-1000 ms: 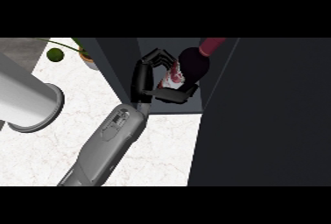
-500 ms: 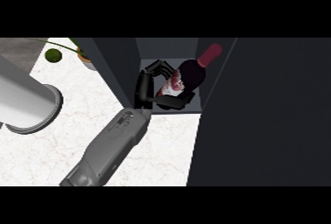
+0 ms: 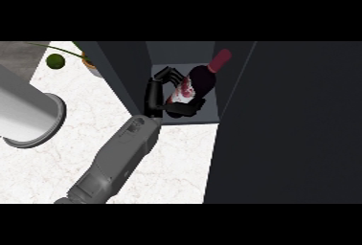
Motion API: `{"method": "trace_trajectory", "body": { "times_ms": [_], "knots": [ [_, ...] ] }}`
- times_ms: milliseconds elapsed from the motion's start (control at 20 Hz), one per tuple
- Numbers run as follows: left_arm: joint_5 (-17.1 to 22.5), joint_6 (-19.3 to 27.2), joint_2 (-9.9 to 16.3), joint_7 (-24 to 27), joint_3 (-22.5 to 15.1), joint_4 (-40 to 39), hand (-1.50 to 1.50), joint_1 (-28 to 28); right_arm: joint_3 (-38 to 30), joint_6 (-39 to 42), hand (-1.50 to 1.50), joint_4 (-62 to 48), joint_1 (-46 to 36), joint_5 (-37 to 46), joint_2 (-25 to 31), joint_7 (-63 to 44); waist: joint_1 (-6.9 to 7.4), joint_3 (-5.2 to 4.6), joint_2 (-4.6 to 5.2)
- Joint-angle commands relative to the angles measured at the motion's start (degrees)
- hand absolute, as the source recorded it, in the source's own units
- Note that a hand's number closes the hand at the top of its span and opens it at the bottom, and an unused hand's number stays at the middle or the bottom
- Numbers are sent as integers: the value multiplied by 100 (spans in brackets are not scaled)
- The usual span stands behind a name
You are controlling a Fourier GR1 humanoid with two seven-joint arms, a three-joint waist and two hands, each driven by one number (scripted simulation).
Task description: Pick up the wine, place it into the cabinet and close the cabinet
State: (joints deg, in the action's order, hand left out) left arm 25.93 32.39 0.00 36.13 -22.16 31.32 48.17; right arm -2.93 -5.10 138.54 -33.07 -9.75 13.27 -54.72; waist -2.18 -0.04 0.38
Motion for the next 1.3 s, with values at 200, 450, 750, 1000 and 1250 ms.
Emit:
{"method": "trace_trajectory", "body": {
  "times_ms": [200,450,750,1000,1250],
  "knots": [
    [729,-246,1,433,375,-655,150,415,-338,52,-150,55,-228,-567,96,-122,-56,-1,19],
    [892,-563,1,817,612,-1247,150,511,40,-161,-150,184,-277,-271,-46,-343,-75,-5,30],
    [881,-710,1,674,939,-1814,150,1109,-90,8,-150,63,-61,-367,-108,42,-48,0,42],
    [613,-91,1,754,911,-2261,150,1545,96,55,-150,101,-21,-322,-173,89,-125,1,72],
    [440,41,198,661,873,-2662,150,1720,20,97,-150,160,95,-398,-204,142,-209,2,112]
  ]
}}
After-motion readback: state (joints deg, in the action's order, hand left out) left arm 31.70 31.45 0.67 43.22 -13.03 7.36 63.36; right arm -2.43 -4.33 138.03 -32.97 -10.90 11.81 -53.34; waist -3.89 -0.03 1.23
